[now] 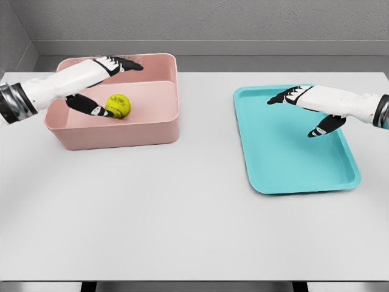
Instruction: Put the tennis from the blue tray into the pink basket with both arms
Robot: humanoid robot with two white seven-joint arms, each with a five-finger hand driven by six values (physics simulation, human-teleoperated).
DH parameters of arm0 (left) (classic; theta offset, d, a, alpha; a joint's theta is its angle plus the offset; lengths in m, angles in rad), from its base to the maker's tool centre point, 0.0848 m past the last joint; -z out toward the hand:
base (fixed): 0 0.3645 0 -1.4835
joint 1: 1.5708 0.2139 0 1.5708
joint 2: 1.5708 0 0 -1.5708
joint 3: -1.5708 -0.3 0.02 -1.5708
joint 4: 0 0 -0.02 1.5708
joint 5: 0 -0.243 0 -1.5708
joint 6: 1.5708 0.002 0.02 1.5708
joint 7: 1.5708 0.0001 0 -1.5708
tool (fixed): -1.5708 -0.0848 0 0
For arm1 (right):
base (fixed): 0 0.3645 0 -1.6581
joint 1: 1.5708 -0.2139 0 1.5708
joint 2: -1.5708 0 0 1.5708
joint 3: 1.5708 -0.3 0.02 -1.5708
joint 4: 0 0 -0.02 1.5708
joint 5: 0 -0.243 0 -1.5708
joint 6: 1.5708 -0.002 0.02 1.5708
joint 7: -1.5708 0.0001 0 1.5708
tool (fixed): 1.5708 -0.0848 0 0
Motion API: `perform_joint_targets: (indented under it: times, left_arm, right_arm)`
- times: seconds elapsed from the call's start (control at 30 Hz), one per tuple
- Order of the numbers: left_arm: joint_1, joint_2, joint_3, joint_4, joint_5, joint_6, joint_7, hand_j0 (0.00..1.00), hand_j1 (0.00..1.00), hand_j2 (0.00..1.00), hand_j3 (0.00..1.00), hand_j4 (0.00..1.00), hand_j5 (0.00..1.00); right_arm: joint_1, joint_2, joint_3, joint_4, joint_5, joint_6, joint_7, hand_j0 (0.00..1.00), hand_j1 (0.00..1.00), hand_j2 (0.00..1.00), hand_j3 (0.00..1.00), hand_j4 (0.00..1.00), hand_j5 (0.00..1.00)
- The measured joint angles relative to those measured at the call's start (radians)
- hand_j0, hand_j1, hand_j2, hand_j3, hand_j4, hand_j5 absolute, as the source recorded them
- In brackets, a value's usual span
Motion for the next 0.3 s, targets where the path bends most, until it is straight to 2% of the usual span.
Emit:
perform_joint_targets:
  times: [0.13, 0.3]
  left_arm:
    - [0.035, 0.066, 0.008, -0.075, 0.018, 0.0, 0.0, 1.0, 1.0, 1.0, 1.0, 1.0, 1.0]
    - [0.048, 0.11, 0.012, -0.106, 0.031, 0.0, 0.021, 1.0, 1.0, 1.0, 1.0, 1.0, 1.0]
  right_arm:
    - [0.0, 0.0, 0.0, 0.001, 0.0, 0.0, 0.0, 1.0, 1.0, 1.0, 1.0, 1.0, 1.0]
    - [0.0, 0.0, 0.0, 0.001, 0.0, 0.0, 0.0, 1.0, 1.0, 1.0, 1.0, 1.0, 1.0]
